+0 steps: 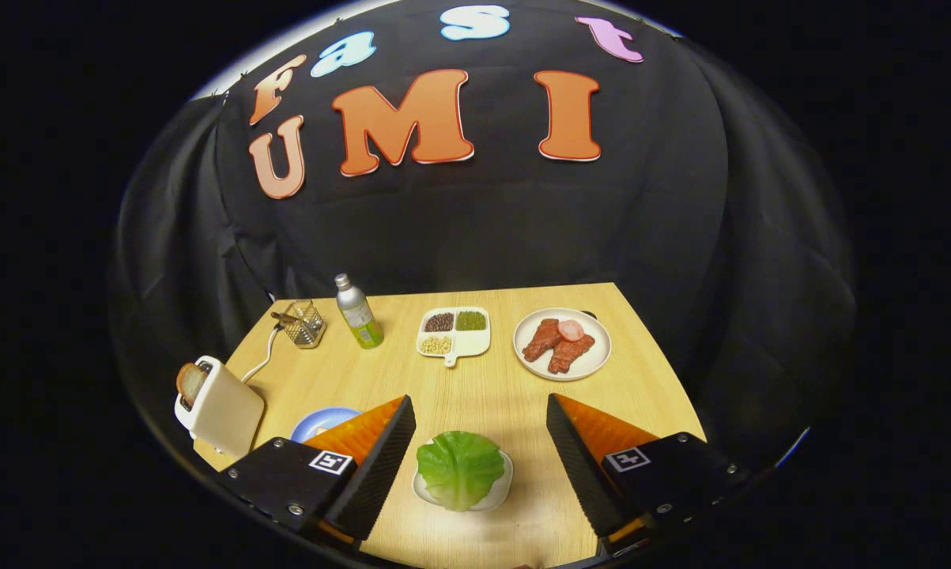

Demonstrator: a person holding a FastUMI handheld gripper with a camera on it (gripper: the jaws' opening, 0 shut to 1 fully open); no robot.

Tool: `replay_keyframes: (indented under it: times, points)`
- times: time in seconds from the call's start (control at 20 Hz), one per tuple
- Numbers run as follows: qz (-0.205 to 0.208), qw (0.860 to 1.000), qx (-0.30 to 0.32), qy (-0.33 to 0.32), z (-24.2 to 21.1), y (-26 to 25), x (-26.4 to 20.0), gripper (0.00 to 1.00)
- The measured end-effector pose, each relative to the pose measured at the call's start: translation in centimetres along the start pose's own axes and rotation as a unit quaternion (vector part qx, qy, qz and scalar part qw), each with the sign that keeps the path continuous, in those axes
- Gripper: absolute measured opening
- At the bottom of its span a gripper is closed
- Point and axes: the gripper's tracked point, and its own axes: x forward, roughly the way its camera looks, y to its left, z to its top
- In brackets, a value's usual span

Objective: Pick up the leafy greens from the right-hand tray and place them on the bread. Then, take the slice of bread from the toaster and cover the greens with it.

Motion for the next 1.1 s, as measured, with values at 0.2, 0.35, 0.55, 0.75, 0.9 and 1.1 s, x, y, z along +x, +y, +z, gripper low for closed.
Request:
replay_keyframes:
  times: [0.2,0.35,0.55,0.75,0.9,1.1]
  points:
    - [0.016,0.998,-0.024,0.059,-3.5,1.1,1.8,1.00]
    - [0.022,0.993,-0.040,0.105,-6.5,1.6,2.9,0.99]
    - [0.038,0.984,-0.060,0.163,-10.3,2.7,4.4,1.00]
    - [0.050,0.976,-0.066,0.203,-13.2,3.6,5.9,0.96]
    - [0.048,0.969,-0.082,0.226,-14.8,3.7,7.2,0.95]
    - [0.045,0.960,-0.092,0.262,-16.9,3.8,8.8,0.95]
